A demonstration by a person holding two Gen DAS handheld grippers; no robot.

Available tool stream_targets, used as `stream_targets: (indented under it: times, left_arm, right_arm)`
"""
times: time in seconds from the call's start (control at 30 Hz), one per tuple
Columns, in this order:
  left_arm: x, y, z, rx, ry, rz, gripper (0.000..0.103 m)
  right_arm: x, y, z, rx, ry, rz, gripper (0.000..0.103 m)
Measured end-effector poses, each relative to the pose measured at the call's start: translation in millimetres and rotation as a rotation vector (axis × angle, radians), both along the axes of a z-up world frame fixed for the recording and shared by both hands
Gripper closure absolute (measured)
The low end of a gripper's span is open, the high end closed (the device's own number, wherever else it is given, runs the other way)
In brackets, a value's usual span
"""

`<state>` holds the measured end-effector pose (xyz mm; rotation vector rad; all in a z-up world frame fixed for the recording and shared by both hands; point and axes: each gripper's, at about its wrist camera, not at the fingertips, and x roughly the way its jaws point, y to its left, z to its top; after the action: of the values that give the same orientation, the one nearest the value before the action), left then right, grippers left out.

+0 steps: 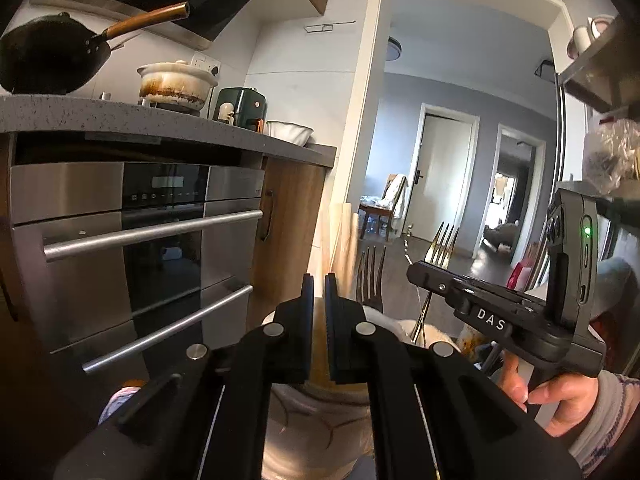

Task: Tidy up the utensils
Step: 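Lower the chopstick into the tall cup while the right tool lowers the spoon into the short cup, then open the left tool releasing the chopstick while the right tool releases the silver spoon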

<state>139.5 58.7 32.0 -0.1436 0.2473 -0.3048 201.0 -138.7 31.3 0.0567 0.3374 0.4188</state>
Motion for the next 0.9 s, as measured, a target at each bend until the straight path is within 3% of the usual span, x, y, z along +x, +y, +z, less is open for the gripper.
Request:
stream_targets:
  times: [0.17,0.47,0.53,0.73,0.83,0.87,0.9]
  left_arm:
    - [-4.1,-0.9,0.8,0.02,0.017,0.013,0.096]
    - [-11.1,1.1,5.6,0.04,0.036,0.062,0.069]
    - [-12.6,1.2,6.8,0.048,0.034,0.069,0.067]
    - [-21.1,2.7,10.0,0.053,0.031,0.081,0.054]
    - [-26.9,4.5,12.5,0.052,0.036,0.089,0.045]
    - [-29.1,5.4,13.6,0.051,0.036,0.092,0.041]
    - [-33.1,6.4,14.3,0.05,0.033,0.098,0.035]
  right_arm:
    - [-2.1,-2.3,-7.4,0.003,0.021,0.008,0.099]
    - [-9.7,-0.4,-9.2,-0.032,0.014,0.006,0.099]
    - [-10.0,-1.7,-8.4,-0.029,0.017,0.006,0.098]
    - [-20.0,-4.2,-4.4,-0.019,0.009,0.033,0.075]
    - [-30.1,-11.7,0.3,0.008,-0.005,0.037,0.045]
    - [-35.8,-16.9,3.0,0.026,-0.015,0.027,0.023]
    - [-39.7,-20.6,4.7,0.04,-0.024,0.019,0.011]
